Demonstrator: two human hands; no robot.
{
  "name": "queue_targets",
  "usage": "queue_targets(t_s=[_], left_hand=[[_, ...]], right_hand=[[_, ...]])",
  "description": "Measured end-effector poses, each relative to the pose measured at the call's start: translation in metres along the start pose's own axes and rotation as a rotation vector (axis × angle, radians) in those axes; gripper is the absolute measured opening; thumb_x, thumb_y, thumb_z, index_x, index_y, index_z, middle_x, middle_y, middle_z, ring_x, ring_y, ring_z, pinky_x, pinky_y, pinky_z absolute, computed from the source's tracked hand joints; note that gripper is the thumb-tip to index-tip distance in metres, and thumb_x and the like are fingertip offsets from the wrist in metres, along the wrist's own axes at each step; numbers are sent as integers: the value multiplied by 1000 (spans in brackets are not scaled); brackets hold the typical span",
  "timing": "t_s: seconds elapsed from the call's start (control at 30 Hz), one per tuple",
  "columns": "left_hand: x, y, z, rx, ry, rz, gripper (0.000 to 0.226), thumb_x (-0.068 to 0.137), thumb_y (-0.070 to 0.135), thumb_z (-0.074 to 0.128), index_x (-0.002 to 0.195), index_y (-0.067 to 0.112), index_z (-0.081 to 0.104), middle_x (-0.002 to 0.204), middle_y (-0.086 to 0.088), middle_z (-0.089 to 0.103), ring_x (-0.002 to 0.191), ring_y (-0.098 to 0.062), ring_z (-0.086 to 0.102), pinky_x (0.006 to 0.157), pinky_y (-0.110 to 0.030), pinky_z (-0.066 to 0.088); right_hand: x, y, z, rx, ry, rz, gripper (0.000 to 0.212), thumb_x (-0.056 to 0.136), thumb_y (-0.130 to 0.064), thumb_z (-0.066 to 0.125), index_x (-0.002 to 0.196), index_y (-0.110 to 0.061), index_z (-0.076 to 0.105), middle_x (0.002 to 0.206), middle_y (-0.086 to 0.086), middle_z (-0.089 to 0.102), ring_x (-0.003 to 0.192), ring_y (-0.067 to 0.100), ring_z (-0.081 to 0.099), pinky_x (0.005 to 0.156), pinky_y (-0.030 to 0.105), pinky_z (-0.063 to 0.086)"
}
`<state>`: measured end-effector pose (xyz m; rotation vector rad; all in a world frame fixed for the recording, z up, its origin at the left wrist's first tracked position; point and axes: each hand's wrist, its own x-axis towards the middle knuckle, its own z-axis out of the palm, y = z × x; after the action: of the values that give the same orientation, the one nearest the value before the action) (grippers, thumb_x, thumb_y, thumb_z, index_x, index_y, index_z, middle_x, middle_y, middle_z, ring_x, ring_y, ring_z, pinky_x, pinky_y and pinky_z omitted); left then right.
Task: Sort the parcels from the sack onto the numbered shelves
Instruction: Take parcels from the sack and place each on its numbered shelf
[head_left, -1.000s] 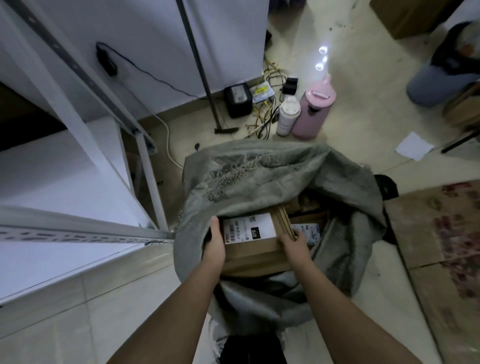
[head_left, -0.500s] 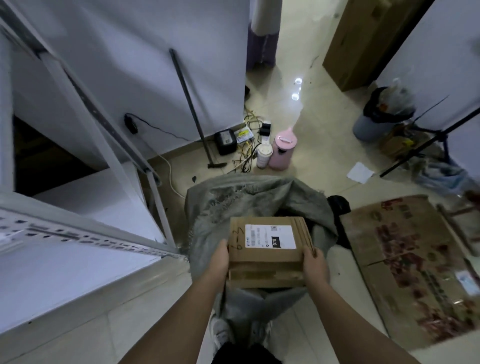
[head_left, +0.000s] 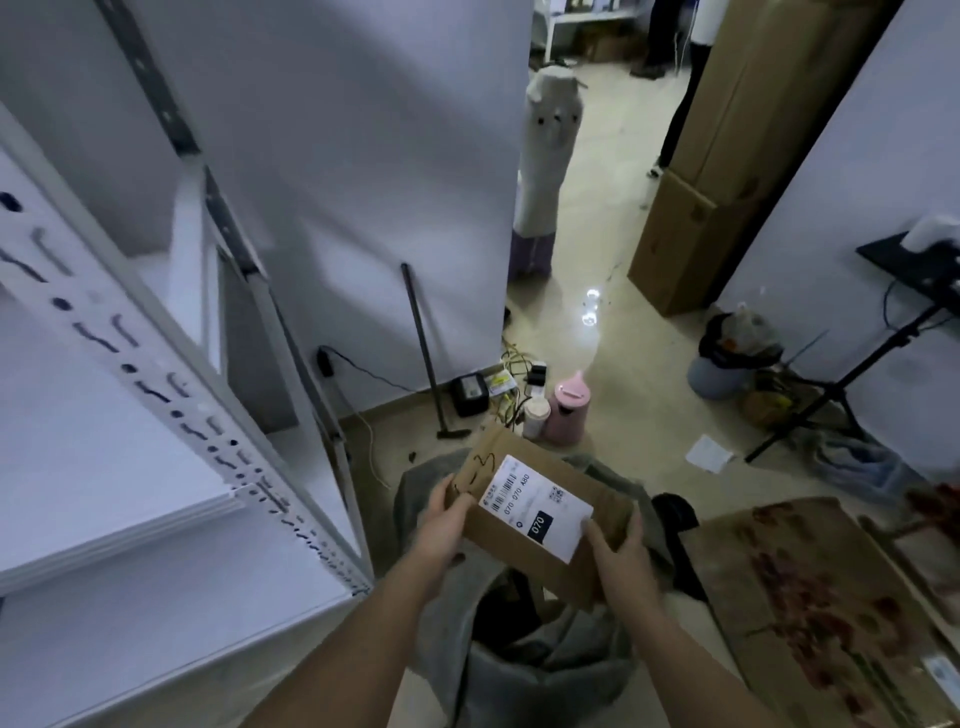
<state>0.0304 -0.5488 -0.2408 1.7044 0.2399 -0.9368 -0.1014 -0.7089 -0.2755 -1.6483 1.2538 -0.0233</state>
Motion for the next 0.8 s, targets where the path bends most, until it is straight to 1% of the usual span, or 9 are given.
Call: queue_targets(t_s=[0.1,0.2,0.33,0.4,0.47,0.53,0.6,0.67,0.8], left_hand=[[-16,8,-10,-87,29,24,39,95,31,49,133,38,43,127,-4,47,99,-21,51,76,-37,49],[-44,12,-19,-177,52,54,27,94,41,51,121,35,49,119,-5,51,105,-26,53,79,-38,51],[-69,4,-31,-224,177,115,33,97,40,45,129,35,50,134,-7,47,114,-28,51,85,-40,50],[-80,-3,-35,-215,218,172,46,96,45,43,142,41,37,149,-7,34,131,-31,39,102,-50,41],[-96,-14,-33,-282,239,191,64,94,47,46,150,37,18,151,-5,32,134,-29,38,108,-47,36],[-109,-27,-32,-387,267,152,70,89,47,51,149,23,25,137,-6,51,114,-21,56,90,-31,48],[-126,-36,-30,-387,266,119,53,94,40,48,139,14,42,116,-7,64,97,-17,61,71,-26,47],[-143,-45,-30,-346,220,92,38,97,33,46,131,15,45,102,-3,62,89,-17,58,71,-30,45],[-181,-57,-31,-315,178,12,34,96,32,48,128,40,37,98,6,57,87,-20,54,76,-33,47]], right_hand=[[-8,-5,-3,118,-40,1,69,93,-44,57,148,-23,22,141,12,48,119,33,53,86,41,49],[-19,-12,-5,265,-95,51,35,96,-37,55,119,-14,41,121,17,56,97,31,59,64,35,50],[-36,-18,-5,186,-178,49,42,90,-55,54,114,-22,42,114,12,57,97,33,59,83,53,54],[-31,-8,-1,98,-255,-3,65,75,-76,56,123,-33,49,119,9,56,106,36,59,89,55,53],[-13,17,7,23,-309,-19,83,55,-90,58,124,-44,55,134,9,50,115,36,56,94,54,51],[-22,27,9,31,-370,-28,80,59,-82,63,126,-38,58,136,10,47,115,36,55,88,50,55],[-67,14,-2,47,-435,-60,71,74,-65,65,132,-25,55,133,12,51,111,34,56,71,41,58],[-91,13,-5,35,-497,-49,62,87,-51,62,138,-19,46,129,11,53,108,32,57,64,38,57],[-124,11,-2,-55,-623,-69,51,90,-47,60,131,-21,44,117,4,54,103,26,57,79,45,57]])
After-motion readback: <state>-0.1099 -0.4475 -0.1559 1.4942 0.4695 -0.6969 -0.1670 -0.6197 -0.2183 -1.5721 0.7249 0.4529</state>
